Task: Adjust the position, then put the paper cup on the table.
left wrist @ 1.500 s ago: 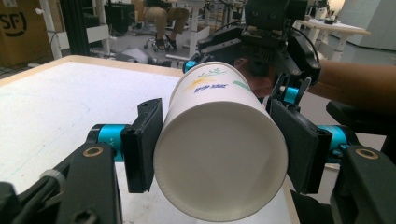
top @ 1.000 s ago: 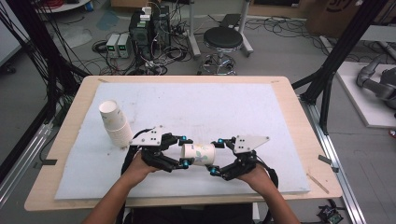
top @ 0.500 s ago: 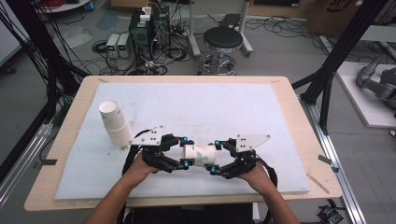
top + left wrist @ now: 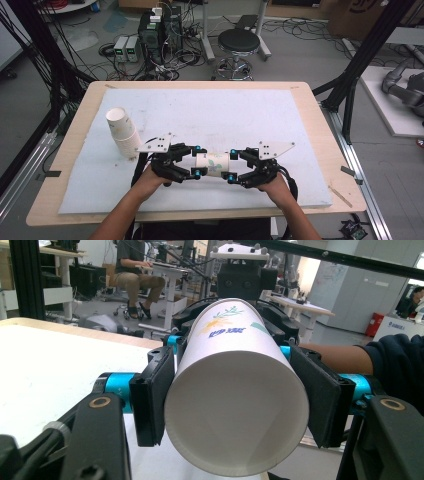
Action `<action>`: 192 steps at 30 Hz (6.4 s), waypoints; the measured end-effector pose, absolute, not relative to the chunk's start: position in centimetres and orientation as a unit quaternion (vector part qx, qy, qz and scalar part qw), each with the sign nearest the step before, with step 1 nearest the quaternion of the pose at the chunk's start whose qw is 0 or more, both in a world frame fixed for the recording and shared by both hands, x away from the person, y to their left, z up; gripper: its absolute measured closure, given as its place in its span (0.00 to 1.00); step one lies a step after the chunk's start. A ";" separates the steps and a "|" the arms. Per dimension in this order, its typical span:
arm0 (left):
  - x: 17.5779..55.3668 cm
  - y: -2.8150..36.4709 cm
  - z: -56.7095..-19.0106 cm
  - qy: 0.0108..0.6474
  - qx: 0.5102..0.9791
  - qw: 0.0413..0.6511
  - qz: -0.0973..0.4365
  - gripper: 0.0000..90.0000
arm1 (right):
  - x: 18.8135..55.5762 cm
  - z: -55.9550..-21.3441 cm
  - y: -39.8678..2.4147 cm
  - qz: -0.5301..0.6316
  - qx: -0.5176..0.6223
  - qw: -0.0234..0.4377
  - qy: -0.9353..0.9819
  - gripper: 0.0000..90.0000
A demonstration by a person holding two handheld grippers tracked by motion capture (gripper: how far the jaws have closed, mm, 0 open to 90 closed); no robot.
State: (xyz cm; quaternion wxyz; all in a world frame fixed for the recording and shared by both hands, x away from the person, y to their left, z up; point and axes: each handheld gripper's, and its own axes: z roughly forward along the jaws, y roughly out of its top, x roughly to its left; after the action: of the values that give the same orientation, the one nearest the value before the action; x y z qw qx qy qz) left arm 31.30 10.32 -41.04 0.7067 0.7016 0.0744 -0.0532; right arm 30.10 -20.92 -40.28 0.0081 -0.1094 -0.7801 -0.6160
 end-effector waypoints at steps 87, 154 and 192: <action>32.6 9.9 -40.9 0.144 0.841 0.520 0.045 0.37 | 31.5 -32.9 -19.7 -0.429 -0.161 -0.109 -0.882 0.21; 40.5 9.0 -42.9 0.330 0.695 0.608 0.194 0.35 | 28.9 -39.5 -28.4 -0.493 -0.281 -0.211 -0.796 0.22; 39.2 9.0 -45.0 0.361 0.794 0.462 0.162 0.30 | 28.6 -39.3 -28.6 -0.493 -0.280 -0.208 -0.797 0.22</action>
State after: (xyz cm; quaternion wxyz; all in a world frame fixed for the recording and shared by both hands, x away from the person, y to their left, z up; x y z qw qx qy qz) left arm 39.15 8.97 -44.99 0.4618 0.7936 0.3614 0.1623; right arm 28.58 -28.61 -39.33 -0.2076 -0.2799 -0.7970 -0.4933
